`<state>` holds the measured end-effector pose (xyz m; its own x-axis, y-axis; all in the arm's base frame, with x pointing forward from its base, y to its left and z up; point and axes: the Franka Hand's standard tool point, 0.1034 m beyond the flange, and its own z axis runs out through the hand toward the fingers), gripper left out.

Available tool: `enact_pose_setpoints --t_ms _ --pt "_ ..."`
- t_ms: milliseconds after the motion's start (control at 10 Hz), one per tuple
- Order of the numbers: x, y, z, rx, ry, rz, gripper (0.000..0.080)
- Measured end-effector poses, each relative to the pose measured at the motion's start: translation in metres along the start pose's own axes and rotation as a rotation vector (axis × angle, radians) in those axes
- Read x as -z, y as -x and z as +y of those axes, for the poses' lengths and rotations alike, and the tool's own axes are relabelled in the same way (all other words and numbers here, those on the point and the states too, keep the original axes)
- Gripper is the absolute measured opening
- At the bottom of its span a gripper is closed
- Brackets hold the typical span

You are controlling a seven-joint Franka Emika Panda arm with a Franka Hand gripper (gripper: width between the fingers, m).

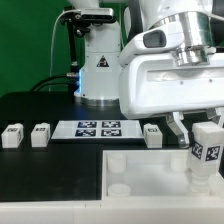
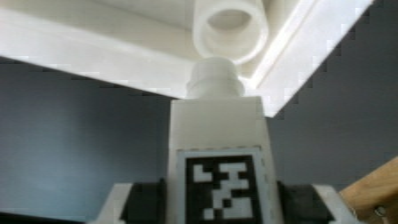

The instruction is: Assemble one leg

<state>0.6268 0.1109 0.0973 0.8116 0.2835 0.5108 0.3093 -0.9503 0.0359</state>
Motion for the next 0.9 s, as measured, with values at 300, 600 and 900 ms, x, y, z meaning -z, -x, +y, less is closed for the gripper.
enact_pose_setpoints --t_ms 300,600,900 --pt "-0.004 0.010 -0.004 0.002 -0.003 -0.008 0.0292" --pt "-0.012 0.021 -0.008 0.004 -0.008 -0.020 0.0293" --pt "-0.015 0.020 -0.007 0.001 0.007 0.039 0.0294"
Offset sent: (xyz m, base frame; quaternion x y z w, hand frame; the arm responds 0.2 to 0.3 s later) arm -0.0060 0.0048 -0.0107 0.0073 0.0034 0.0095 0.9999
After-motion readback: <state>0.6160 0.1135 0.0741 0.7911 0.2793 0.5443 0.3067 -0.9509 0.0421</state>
